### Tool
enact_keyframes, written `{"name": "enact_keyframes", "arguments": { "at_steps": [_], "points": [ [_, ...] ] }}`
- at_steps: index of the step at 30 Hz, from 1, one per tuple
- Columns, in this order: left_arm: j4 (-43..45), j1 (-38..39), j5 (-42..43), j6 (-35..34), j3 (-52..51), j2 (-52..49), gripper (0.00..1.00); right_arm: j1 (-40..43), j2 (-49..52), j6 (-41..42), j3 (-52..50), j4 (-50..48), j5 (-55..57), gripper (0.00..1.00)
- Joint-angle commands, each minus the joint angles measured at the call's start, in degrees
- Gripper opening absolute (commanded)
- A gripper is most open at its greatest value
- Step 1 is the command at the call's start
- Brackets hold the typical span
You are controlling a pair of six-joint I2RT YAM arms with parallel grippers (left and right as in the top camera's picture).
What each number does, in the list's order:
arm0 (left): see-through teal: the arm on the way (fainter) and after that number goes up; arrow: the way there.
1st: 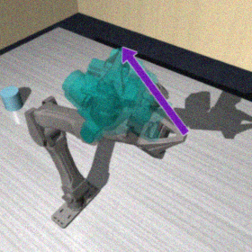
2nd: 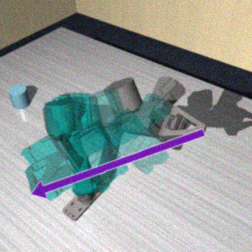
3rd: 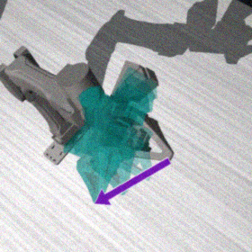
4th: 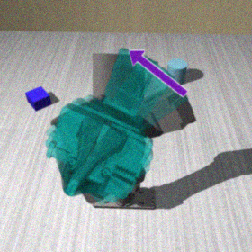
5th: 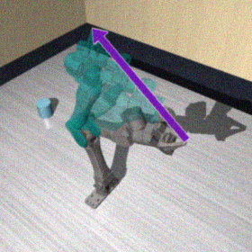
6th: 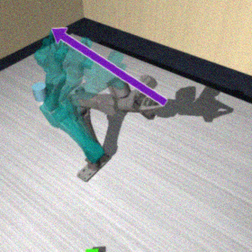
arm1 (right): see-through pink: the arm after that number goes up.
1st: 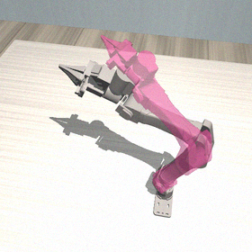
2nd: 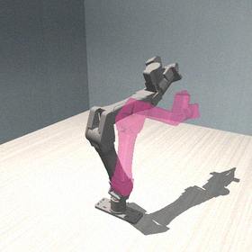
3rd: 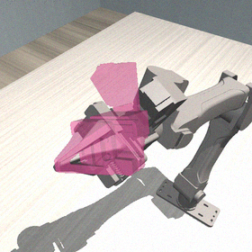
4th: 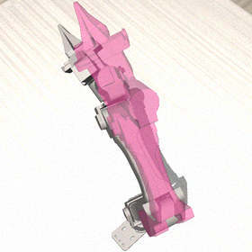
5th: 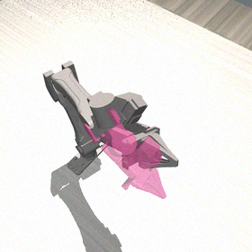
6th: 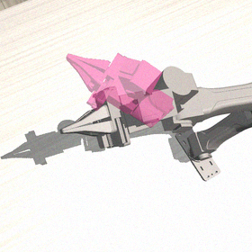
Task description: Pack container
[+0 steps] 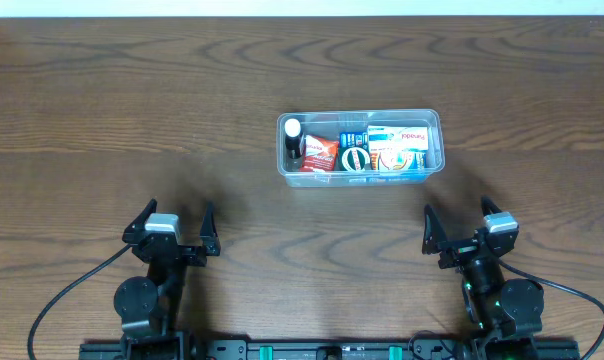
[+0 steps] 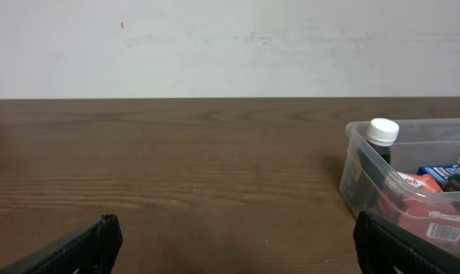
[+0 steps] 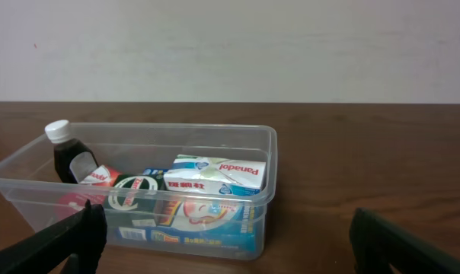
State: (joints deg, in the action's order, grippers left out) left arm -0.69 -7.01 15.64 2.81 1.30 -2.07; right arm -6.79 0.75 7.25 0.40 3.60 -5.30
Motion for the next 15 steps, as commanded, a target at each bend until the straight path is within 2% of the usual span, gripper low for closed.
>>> {"name": "enact_keyframes", "arguments": {
  "at_steps": [1,15],
  "points": [
    [-1.88,0.17,-0.28,-0.28,-1.07,-0.09,0.98,-0.35,0.00,0.22,-0.09,0.26,0.59,0.99],
    [-2.03,0.20,-0.28,-0.28,-1.07,2.01,0.98,-0.35,0.00,0.22,-0.09,0.26,0.59,0.99]
  ]
}}
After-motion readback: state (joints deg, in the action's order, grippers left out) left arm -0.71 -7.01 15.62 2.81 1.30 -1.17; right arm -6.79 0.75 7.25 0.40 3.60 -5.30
